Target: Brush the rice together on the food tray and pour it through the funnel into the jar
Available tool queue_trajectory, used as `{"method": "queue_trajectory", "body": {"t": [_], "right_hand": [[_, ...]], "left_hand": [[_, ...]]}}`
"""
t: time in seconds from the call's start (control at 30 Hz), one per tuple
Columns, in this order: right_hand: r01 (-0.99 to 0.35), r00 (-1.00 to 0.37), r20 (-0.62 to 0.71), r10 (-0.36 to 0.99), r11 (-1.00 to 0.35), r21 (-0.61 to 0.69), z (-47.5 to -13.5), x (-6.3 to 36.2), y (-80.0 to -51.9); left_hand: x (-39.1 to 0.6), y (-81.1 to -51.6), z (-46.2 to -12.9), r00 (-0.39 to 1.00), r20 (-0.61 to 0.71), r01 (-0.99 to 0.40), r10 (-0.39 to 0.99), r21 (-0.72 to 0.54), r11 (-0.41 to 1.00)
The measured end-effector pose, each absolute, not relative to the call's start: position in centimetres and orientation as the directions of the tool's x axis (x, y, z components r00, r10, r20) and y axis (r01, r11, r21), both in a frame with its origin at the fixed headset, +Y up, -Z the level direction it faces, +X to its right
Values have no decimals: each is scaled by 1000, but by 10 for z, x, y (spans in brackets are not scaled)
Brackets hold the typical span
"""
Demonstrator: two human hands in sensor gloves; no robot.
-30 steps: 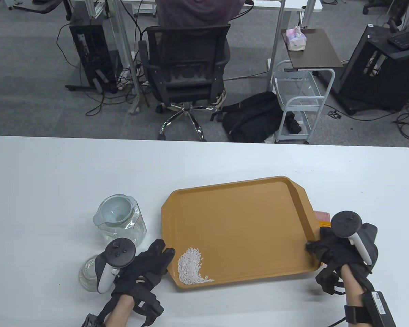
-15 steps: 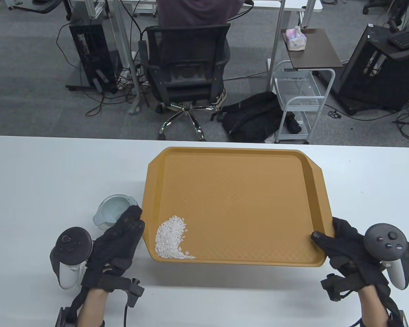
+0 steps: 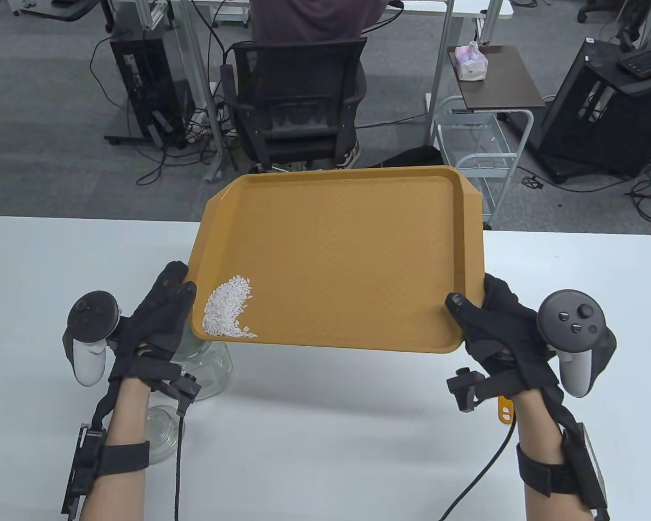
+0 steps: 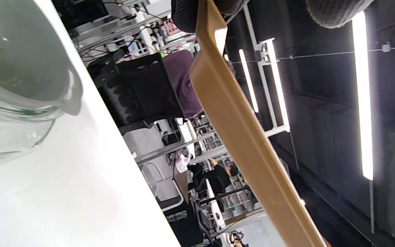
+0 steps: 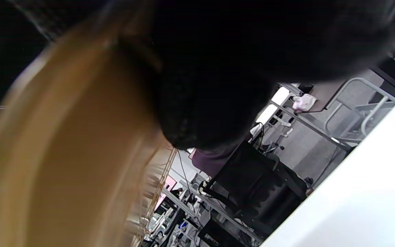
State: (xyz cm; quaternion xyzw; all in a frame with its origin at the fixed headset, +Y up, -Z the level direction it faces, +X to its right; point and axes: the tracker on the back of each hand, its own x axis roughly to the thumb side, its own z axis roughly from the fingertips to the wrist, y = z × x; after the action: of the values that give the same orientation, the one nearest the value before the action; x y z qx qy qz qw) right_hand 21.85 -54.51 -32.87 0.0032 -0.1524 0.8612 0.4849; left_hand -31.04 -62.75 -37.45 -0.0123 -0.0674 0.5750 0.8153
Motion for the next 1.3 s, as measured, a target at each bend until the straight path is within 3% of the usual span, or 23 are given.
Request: {"method": "queue_trajectory", "body": {"t": [0.37, 0.53, 0.67, 1.3], "right_hand": [[-826, -553, 207, 807, -500, -258, -358, 175, -522], [-831, -545, 222, 808, -487, -267, -362, 165, -517], [-823, -558, 235, 796, -495, -278, -363, 154, -511], [-794, -604, 303, 737, -525, -306, -348, 117, -482]], "left_hand": [[-334, -648, -399, 387, -12, -916, 922, -120, 383], [-341, -656, -403, 338, -34, -937, 940, -107, 333], [-344, -663, -406, 266, -42, -959, 963, -112, 260], [-347, -672, -406, 232, -75, -970, 970, -93, 225]]}}
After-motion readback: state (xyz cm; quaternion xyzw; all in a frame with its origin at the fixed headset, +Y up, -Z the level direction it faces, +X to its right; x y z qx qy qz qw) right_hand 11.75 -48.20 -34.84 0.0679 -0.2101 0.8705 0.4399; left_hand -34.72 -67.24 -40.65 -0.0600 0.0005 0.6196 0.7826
